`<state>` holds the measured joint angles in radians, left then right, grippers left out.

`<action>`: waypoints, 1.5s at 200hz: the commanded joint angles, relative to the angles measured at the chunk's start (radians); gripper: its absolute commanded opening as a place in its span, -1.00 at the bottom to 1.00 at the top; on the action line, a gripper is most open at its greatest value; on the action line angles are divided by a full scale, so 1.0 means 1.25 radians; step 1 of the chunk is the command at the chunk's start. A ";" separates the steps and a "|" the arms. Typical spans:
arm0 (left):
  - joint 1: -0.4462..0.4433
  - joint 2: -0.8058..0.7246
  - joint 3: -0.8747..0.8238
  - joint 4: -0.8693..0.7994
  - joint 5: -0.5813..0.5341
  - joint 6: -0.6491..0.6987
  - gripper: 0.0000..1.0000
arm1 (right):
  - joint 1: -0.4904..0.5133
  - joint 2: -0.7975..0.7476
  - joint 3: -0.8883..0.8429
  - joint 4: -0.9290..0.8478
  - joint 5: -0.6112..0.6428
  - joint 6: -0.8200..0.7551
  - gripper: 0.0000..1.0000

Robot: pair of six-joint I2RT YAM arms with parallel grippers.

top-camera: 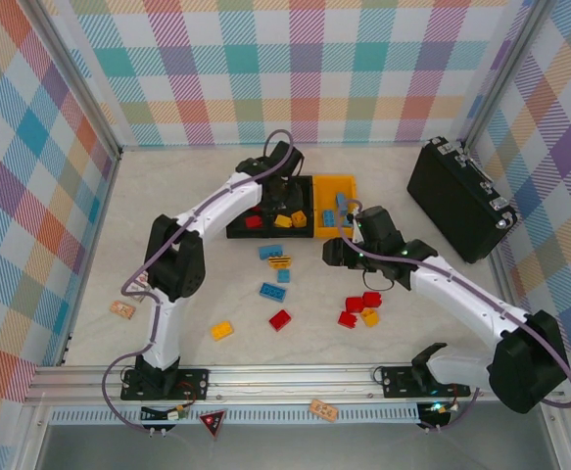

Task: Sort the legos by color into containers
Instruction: Place the lego in the container, then pick up the lego from the bottom-right of the table.

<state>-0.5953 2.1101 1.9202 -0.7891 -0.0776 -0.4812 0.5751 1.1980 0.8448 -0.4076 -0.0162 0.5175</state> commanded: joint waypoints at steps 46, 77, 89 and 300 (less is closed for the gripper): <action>-0.026 -0.129 -0.164 0.097 0.136 0.010 0.09 | -0.021 -0.025 -0.005 -0.193 0.106 0.048 0.33; -0.038 -0.177 -0.244 0.134 0.190 0.016 0.10 | -0.049 -0.015 -0.023 -0.252 0.133 0.081 0.39; -0.042 -0.196 -0.277 0.149 0.212 0.019 0.10 | -0.063 -0.008 -0.036 -0.256 0.132 0.087 0.40; -0.108 -0.283 -0.491 0.230 0.256 -0.028 0.11 | -0.113 0.067 -0.143 -0.194 0.093 0.117 -0.32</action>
<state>-0.7242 1.7771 1.3243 -0.5163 0.2356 -0.4946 0.4419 1.3045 0.6624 -0.6407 0.1081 0.6693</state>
